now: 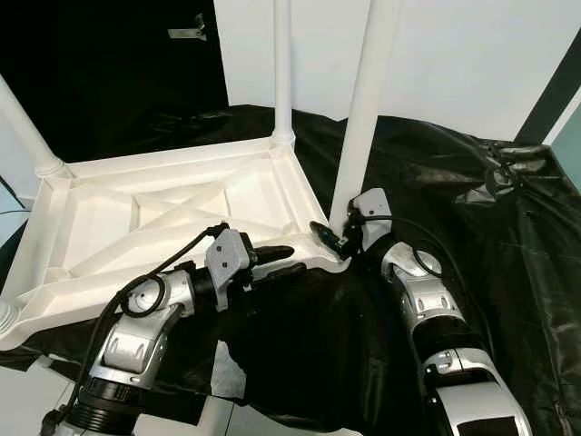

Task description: Building children table

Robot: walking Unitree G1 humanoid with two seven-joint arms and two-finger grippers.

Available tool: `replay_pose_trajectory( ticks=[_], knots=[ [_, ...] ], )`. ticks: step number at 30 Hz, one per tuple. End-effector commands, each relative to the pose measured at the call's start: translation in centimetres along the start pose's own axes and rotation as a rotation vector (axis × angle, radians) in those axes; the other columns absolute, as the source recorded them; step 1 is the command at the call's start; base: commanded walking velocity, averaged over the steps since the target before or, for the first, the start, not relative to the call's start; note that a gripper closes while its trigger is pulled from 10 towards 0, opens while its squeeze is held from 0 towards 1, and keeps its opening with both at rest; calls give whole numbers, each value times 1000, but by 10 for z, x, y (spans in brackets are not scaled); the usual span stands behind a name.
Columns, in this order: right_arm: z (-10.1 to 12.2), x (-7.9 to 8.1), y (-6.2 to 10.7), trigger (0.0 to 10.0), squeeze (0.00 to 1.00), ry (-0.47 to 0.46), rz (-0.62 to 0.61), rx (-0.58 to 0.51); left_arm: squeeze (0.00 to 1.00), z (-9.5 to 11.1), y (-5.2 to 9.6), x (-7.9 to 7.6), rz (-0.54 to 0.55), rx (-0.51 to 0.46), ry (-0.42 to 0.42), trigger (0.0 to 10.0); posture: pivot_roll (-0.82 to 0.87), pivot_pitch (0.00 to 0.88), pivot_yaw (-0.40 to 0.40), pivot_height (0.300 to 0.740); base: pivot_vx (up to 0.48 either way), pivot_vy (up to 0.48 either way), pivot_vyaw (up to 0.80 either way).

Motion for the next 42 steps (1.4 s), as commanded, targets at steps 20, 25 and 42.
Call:
replay_pose_trajectory(
  ticks=[20, 25, 42],
  knots=[
    [-27, -7, 7, 10000, 0, -98, -615, 53, 0, 0, -3, 4, 92, 0, 6, 10000, -2, 0, -27, 740, 0, 0, 0],
    [-32, -2, 9, 10000, 0, -140, -752, 67, 0, 1, -3, 4, 90, -2, 5, 10000, 3, 0, -37, 740, 0, 0, 0],
    [-14, 15, 6, 10000, 1000, -162, -692, -19, 0, 3, -4, 0, 82, -5, -4, 10000, 7, 0, -34, 740, 0, 0, 0]
  ],
)
Point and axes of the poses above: a point about 5 cm out from each wrist's last joint towards the gripper, its own y axis pointing back from the gripper into the wrist, its own z axis along the axis of the wrist's last joint, x = y × z, the point moved 5 cm from there along -y, pointing out of the wrist towards the gripper, and after that the axes turned 5 degrees about -y, right-handed, at the moved point
